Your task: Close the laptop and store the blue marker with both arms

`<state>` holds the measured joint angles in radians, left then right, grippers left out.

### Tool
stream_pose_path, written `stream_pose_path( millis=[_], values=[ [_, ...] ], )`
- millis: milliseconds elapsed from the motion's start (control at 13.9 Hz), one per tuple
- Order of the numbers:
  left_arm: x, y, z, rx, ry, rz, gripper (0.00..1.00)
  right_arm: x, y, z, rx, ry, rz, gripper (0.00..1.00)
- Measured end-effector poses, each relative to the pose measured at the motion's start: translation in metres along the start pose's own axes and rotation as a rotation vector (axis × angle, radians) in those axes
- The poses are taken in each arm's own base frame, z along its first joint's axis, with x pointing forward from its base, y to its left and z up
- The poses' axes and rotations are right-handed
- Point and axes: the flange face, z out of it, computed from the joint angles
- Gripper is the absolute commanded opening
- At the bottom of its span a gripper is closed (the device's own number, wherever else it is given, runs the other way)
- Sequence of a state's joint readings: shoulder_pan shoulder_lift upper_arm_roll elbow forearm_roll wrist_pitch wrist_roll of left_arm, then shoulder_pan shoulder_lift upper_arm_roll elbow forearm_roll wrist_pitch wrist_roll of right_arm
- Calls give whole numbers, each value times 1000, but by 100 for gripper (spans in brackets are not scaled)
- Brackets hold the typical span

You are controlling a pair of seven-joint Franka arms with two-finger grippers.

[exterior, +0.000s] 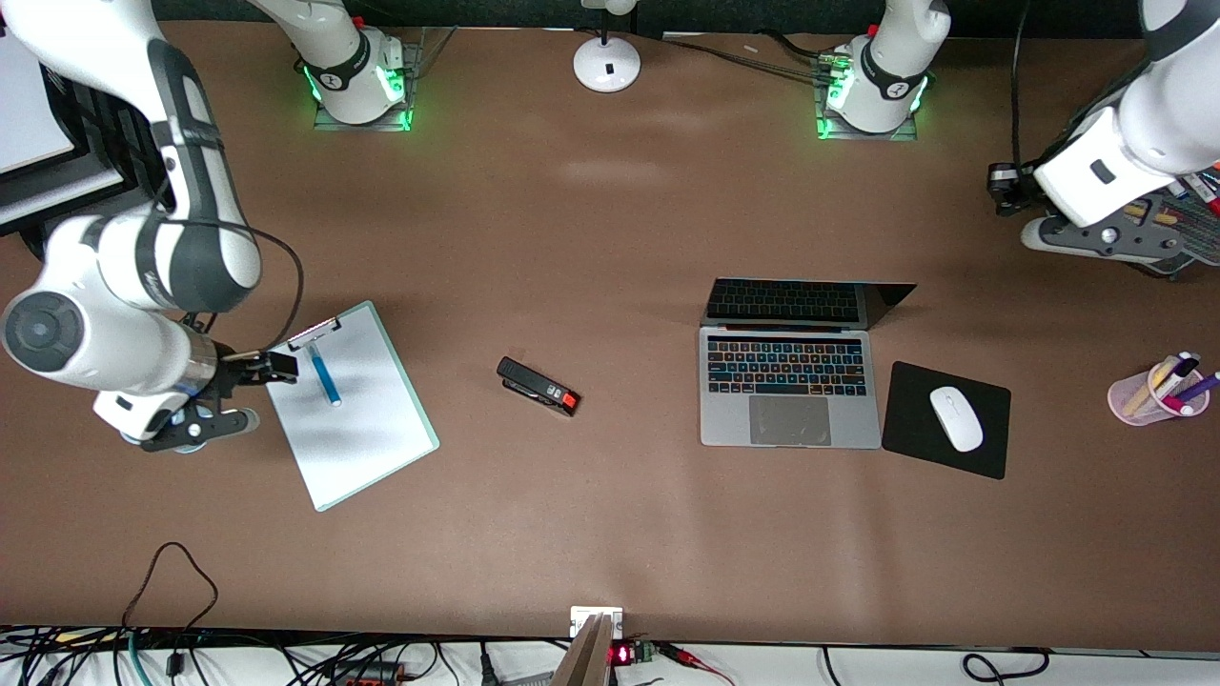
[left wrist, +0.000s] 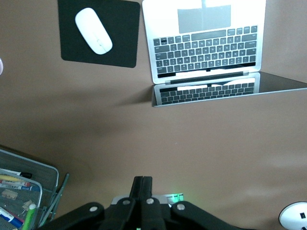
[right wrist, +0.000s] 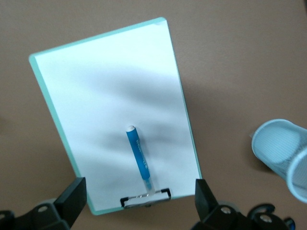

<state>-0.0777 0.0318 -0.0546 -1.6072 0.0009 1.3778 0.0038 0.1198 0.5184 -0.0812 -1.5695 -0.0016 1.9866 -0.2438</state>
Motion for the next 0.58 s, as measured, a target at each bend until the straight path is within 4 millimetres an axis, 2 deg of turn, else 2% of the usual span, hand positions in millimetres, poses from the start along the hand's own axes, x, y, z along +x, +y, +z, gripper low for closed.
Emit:
stream_pose_path(
  millis=[288, 432, 576],
  values=[
    [7, 30, 12, -13, -43, 31, 0, -2, -3, 44, -6, 13, -109, 100],
    [8, 53, 25, -65, -80, -15, 0, -3, -7, 61, -8, 13, -170, 100],
    [11, 67, 41, -109, -115, -49, 0, 0, -10, 76, -14, 22, -234, 100]
  ],
)
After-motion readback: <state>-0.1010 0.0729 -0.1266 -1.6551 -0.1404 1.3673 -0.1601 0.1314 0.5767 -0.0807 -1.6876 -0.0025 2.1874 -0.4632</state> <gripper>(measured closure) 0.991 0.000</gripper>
